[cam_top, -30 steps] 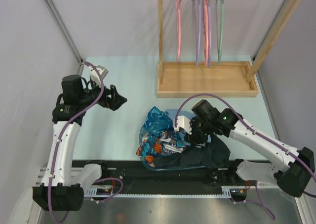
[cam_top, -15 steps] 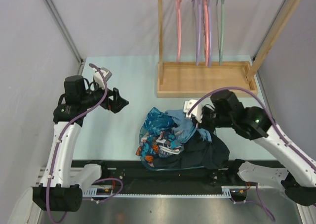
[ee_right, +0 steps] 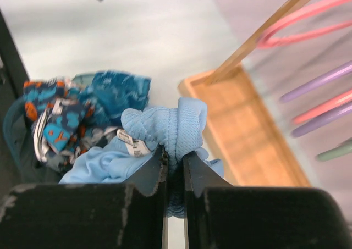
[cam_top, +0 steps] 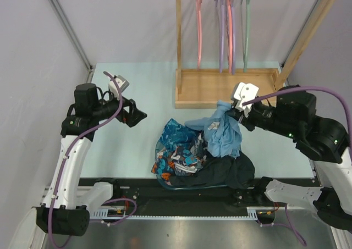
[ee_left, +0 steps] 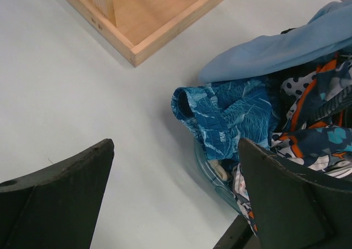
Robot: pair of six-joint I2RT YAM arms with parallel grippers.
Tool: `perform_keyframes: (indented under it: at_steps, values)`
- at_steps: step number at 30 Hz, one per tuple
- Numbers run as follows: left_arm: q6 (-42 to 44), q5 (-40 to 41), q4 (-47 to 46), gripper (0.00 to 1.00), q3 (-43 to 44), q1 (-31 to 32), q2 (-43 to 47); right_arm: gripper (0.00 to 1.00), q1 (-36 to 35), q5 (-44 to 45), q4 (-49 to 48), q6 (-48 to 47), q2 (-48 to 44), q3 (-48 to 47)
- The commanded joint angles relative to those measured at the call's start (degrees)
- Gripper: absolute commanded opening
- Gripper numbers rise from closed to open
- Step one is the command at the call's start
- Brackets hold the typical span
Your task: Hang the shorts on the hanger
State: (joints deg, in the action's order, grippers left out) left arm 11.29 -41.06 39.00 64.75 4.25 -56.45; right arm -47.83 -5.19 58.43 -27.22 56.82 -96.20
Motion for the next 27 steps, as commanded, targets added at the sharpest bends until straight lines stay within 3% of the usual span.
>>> perform_keyframes:
  at_steps: [1, 10, 15, 18, 22, 27]
  values:
    - [1.81, -2.53, -2.88, 1.00, 3.27, 1.46, 1.08, 0.00, -0.07, 1.50, -8.16, -1.78, 1.80, -8.46]
    - [2.07, -1.83, -3.14, 1.00, 10.82, 7.08, -0.07, 0.00, -0.15, 3.69, -16.85, -3.98, 6.55, -19.36]
    - [-7.49, -6.48, -8.85, 0.98, 11.98, 10.07, -0.59, 0.00, -0.15, 2.12, -23.36, -2.22, 8.57, -22.97]
    - [-16.01, -11.21, -16.74, 0.91, 10.23, 13.76, -0.68, 0.00, -0.15, 0.80, -25.29, -0.21, 9.54, -24.38]
    - [-30.78, -13.87, -42.26, 0.82, 0.85, 18.41, 1.07, 0.00, -0.16, -0.43, -29.33, 2.43, 9.37, -23.33]
    - [-41.51, -11.94, -52.17, 0.73, -2.08, 24.84, -0.85, 0.00, -0.15, 0.71, -32.50, 4.37, 10.50, -23.76]
